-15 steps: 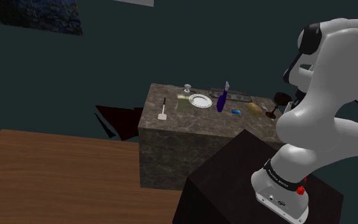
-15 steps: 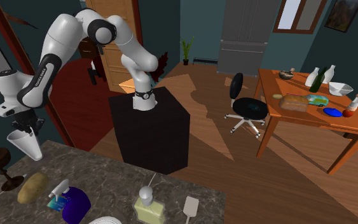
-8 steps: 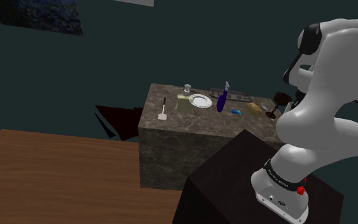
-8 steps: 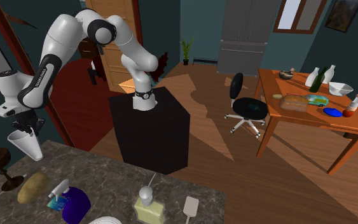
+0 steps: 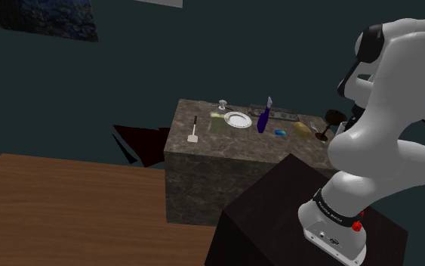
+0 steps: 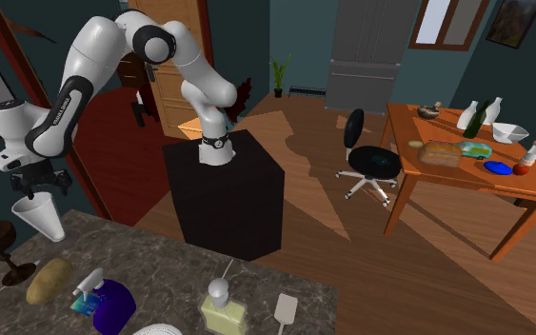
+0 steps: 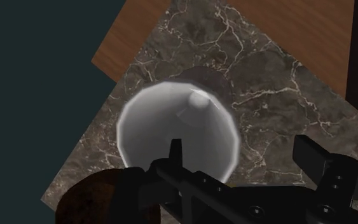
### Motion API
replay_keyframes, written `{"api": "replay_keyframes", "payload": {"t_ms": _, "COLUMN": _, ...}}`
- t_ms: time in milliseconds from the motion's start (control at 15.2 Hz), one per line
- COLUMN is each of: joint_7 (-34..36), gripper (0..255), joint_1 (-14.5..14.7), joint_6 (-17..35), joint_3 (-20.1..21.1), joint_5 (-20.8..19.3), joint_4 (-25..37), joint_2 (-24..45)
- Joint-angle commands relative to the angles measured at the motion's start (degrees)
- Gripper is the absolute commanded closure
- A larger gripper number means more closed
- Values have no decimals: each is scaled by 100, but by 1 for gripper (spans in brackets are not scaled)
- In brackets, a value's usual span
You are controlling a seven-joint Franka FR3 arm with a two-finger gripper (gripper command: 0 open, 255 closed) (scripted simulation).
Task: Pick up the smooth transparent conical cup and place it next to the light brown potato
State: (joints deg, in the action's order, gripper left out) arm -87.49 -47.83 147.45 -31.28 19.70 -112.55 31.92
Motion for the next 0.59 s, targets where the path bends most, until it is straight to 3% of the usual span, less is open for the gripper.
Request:
{"api": "replay_keyframes", "payload": {"t_ms": 0, "joint_7": 120, "gripper": 0, "joint_1": 169, "joint_6": -208, "joint_3": -187, "joint_5": -195, "joint_4": -80, "joint_2": -299}}
{"api": "replay_keyframes", "payload": {"t_ms": 528, "joint_7": 180, "gripper": 0, "joint_1": 244, "joint_6": -300, "joint_3": -264, "joint_5": -287, "joint_4": -109, "joint_2": -427}}
